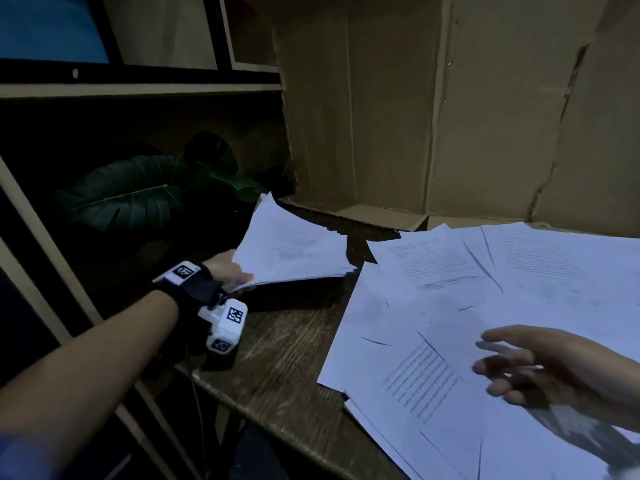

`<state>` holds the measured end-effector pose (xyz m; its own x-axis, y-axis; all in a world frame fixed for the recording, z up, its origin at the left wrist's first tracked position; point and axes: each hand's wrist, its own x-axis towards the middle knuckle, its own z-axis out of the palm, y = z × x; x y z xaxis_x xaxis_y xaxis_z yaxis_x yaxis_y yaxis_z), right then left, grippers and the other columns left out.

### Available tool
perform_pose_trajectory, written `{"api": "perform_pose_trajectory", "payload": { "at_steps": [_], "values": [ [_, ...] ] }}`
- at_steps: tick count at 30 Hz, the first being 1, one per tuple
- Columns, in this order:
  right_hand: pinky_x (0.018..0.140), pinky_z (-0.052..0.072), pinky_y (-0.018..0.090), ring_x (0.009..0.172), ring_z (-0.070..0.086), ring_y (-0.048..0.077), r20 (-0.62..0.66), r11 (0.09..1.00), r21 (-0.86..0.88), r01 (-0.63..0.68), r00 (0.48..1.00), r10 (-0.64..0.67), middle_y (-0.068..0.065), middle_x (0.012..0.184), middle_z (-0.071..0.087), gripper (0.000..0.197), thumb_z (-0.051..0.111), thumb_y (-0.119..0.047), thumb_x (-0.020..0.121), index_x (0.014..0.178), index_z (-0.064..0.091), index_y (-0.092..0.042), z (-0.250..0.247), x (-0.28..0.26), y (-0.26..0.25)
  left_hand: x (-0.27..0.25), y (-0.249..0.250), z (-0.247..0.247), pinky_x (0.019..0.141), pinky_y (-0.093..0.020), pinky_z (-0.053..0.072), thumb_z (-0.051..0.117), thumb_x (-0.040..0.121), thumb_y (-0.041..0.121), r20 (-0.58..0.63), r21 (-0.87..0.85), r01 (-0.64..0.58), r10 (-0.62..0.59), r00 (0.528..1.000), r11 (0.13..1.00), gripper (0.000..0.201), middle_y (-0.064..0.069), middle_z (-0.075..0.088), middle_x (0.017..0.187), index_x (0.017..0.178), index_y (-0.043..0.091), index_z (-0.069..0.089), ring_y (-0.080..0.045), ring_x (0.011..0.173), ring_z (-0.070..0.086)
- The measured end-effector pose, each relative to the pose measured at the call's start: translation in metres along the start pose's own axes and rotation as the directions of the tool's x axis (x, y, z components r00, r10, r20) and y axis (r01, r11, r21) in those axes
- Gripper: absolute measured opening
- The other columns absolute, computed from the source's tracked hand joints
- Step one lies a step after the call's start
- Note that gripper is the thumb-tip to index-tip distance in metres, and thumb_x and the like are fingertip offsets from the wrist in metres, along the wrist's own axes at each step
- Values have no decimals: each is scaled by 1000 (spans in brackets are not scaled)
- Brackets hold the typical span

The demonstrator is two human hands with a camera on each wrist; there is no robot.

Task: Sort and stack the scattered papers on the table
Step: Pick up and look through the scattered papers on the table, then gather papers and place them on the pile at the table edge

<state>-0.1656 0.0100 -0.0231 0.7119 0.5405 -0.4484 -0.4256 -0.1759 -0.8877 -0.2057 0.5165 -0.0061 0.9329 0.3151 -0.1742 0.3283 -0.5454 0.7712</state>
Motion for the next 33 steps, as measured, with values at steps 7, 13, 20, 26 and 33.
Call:
{"api": "perform_pose_trajectory", "payload": {
  "at_steps": [7, 13, 20, 26, 33],
  "values": [
    [63, 62, 39, 82, 71, 42, -37, 999, 44, -6, 999, 8, 31, 109, 70, 116, 103, -34, 11, 116, 67, 2, -16, 1, 15, 27, -18, -18, 93, -28, 44, 73, 87, 28, -77, 522, 223, -215, 974, 824, 62, -7, 52, 137, 138, 4, 47, -22, 119, 51],
    [66, 62, 40, 85, 71, 42, -51, 998, 43, -37, 998, 39, 32, 111, 69, 117, 103, -30, 14, 120, 64, 2, -15, 2, 10, 31, -10, 3, 101, -35, 44, 78, 82, 25, -260, 635, 332, -212, 942, 697, 68, -17, 55, 137, 139, 1, 48, -30, 126, 54],
    [72, 63, 41, 88, 72, 40, -69, 998, 44, -39, 997, 42, 31, 112, 69, 124, 102, -31, 11, 123, 60, 4, -9, -5, 11, 2, 1, 3, 101, -44, 42, 79, 77, 42, -302, 675, 328, -158, 940, 660, 105, -19, 38, 148, 154, 11, 15, -38, 131, 44],
    [78, 61, 39, 90, 72, 37, -83, 997, 75, -24, 996, 30, 29, 111, 70, 55, 74, -20, 82, 128, 57, 6, -5, -8, 4, -100, 54, 79, 93, -40, 50, 61, 94, 38, -254, 247, -164, 227, 940, 955, 55, -3, 57, 123, 143, 27, 39, -22, 114, 56],
    [82, 59, 36, 92, 70, 34, -142, 998, 53, -30, 989, 37, 27, 112, 71, 35, 58, -13, 97, 127, 55, 5, 2, -13, 3, -159, 50, 193, 86, -15, 47, 56, 97, 37, -130, 73, -244, 252, 959, 967, 45, 6, 51, 139, 140, 24, 48, -1, 121, 51]
  ]
}}
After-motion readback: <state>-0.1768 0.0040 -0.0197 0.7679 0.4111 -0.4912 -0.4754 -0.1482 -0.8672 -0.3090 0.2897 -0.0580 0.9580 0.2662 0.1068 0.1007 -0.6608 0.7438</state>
